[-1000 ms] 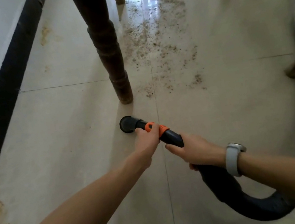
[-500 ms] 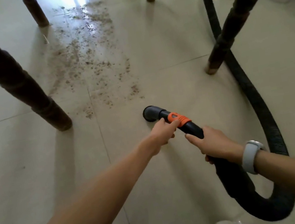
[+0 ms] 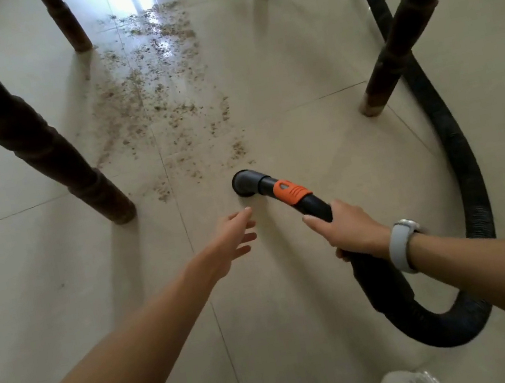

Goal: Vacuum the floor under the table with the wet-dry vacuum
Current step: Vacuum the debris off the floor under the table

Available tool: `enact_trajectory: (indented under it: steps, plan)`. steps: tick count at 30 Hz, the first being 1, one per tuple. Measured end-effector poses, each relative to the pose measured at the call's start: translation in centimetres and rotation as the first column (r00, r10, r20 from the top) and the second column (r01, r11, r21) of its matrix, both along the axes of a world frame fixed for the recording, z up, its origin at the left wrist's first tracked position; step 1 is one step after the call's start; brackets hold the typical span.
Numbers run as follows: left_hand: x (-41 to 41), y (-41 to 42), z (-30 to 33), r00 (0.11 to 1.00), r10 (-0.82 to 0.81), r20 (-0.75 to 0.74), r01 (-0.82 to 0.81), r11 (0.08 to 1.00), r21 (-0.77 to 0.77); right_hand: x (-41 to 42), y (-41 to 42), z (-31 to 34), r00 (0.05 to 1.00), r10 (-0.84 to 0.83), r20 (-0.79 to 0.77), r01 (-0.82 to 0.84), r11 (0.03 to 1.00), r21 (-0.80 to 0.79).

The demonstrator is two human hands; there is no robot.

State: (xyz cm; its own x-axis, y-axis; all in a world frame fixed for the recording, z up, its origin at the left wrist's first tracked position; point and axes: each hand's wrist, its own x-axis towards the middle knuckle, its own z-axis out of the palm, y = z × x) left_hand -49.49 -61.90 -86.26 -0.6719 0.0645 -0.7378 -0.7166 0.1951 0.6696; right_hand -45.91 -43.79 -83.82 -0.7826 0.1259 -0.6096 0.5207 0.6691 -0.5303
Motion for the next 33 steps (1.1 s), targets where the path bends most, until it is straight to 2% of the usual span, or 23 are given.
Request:
enact_trajectory:
  steps: [2, 5, 8, 11, 13, 17, 20, 23, 27, 33]
  plan:
    - [0.2, -0.5, 0.0, 1.000, -0.004, 0.003, 0.004, 1.000, -0.016, -1.3, 0.8, -0.2, 0.995, -0.100, -0.024, 0.099, 0.995, -0.011]
    - [0.5, -0.2, 0.0, 0.998, -0.061, -0.005, 0.061, 0.998, -0.034, -2.6, 1.2, -0.9, 0.974, -0.228, -0.009, 0.223, 0.961, -0.162]
    - [1.6, 0.7, 0.1, 0.977, -0.215, -0.007, 0.215, 0.977, 0.007, -2.9, 0.4, -1.7, 0.964, -0.260, 0.055, 0.264, 0.909, -0.322]
    - [3.5, 2.0, 0.2, 0.913, -0.407, 0.024, 0.405, 0.913, 0.050, -3.2, -1.0, -2.2, 0.961, -0.268, 0.067, 0.272, 0.876, -0.397]
    - [4.8, 2.7, 0.0, 0.878, -0.478, 0.029, 0.476, 0.877, 0.069, -3.6, -1.6, -2.3, 0.957, -0.283, 0.070, 0.285, 0.856, -0.431]
    - [6.6, 3.3, 0.0, 0.910, -0.414, -0.035, 0.412, 0.888, 0.204, -4.6, -2.7, -2.4, 0.932, -0.356, 0.073, 0.347, 0.812, -0.469]
    - [7.2, 3.7, 0.3, 0.972, -0.234, -0.003, 0.220, 0.910, 0.350, -4.9, -4.2, -2.2, 0.887, -0.450, 0.105, 0.437, 0.743, -0.507]
    - [7.3, 3.5, -0.1, 0.993, -0.102, 0.052, 0.073, 0.915, 0.398, -4.7, -5.4, -2.3, 0.860, -0.492, 0.138, 0.486, 0.704, -0.517]
    - [7.1, 2.5, 0.1, 0.996, -0.088, 0.031, 0.068, 0.912, 0.405, -4.8, -6.3, -2.0, 0.816, -0.563, 0.129, 0.541, 0.666, -0.514]
    - [7.7, 0.6, -0.6, 0.975, -0.223, -0.023, 0.215, 0.898, 0.385, -2.8, -5.6, -2.4, 0.785, -0.602, 0.145, 0.585, 0.645, -0.492]
